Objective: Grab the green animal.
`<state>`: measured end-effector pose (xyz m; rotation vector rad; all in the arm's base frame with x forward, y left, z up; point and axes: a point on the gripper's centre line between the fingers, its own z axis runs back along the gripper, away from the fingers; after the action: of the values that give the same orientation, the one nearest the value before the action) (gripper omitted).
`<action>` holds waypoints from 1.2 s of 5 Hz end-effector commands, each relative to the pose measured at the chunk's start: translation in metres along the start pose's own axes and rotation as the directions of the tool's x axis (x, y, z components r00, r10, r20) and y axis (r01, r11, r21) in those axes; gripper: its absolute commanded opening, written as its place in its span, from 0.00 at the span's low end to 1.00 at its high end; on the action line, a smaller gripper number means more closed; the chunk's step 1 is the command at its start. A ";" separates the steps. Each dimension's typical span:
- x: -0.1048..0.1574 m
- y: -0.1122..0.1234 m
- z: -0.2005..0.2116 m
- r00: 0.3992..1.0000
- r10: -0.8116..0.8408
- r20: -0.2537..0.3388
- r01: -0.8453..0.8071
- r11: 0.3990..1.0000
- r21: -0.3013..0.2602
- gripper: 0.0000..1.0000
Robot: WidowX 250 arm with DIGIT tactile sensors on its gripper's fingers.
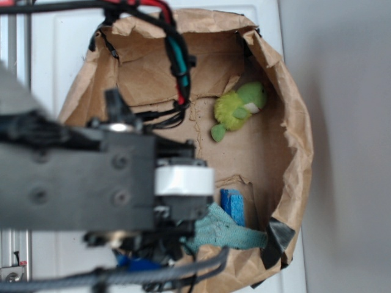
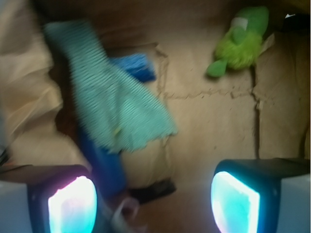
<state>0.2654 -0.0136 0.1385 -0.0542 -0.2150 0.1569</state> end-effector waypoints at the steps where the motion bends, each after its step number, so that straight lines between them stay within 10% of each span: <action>1: 0.026 0.039 0.017 0.997 0.062 0.054 -0.060 0.998 -0.036 1.00; 6: 0.065 0.027 -0.056 0.992 0.054 0.110 -0.050 0.998 -0.038 1.00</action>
<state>0.3277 0.0164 0.0783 -0.0864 -0.2672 0.2092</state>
